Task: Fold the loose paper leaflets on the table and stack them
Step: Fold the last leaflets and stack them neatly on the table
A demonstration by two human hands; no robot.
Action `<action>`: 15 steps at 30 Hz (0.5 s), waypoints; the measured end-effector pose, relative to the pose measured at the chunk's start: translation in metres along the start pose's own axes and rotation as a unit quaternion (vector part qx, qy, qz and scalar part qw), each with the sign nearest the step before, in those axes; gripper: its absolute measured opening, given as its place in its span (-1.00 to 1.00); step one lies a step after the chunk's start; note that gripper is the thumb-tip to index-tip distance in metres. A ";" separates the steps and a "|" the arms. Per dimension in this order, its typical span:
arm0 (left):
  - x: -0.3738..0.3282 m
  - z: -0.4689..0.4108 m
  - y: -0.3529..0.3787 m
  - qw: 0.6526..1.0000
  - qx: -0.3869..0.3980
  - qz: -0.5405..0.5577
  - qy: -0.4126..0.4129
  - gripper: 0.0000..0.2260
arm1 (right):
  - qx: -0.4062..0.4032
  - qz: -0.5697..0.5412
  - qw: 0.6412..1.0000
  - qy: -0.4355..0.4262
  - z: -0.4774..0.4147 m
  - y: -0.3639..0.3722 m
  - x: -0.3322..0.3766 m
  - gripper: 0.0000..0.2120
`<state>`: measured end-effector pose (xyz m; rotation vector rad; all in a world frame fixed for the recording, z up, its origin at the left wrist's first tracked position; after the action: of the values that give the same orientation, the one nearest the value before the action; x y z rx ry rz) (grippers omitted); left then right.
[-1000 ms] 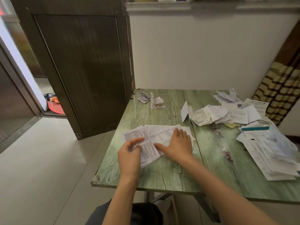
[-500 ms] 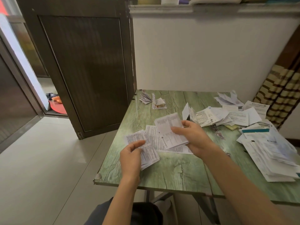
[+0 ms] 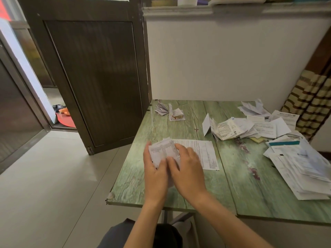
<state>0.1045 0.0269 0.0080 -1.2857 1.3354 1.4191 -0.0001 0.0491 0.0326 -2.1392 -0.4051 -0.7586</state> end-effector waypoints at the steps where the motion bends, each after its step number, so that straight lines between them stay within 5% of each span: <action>1: 0.000 0.000 0.000 1.000 0.003 -0.001 0.008 -0.48 | -0.014 0.024 1.000 -0.015 -0.001 -0.002 0.001 -0.57; 3: 0.002 -0.002 -0.002 1.000 0.001 -0.001 0.006 -0.35 | 0.009 -0.020 0.999 0.024 -0.004 0.000 -0.008 -0.51; 5: 0.001 -0.006 -0.002 1.000 0.006 -0.011 0.018 -0.51 | 0.076 -0.178 0.971 0.137 -0.005 0.011 -0.021 -0.57; 7: -0.002 -0.009 -0.001 0.998 0.017 -0.040 0.040 -0.72 | 0.108 -0.275 0.941 0.163 -0.004 0.016 -0.023 -0.79; 15: 0.019 -0.007 0.006 0.996 0.005 -0.087 0.010 -0.80 | 0.131 -0.257 0.951 0.113 0.009 0.024 -0.030 -0.80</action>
<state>0.0966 0.0173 -0.0095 -1.3788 1.2097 1.2803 -0.0079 0.0404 -0.0050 -1.6859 -0.9058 -1.1561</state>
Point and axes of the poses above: each hand's wrist, its own z-axis away from the middle knuckle, its own y-axis out of the palm, x = y × z, the point moved 9 cm from there along -z, towards the middle knuckle, and after that the axes turned 10 degrees about -x, right-handed, at the moved point
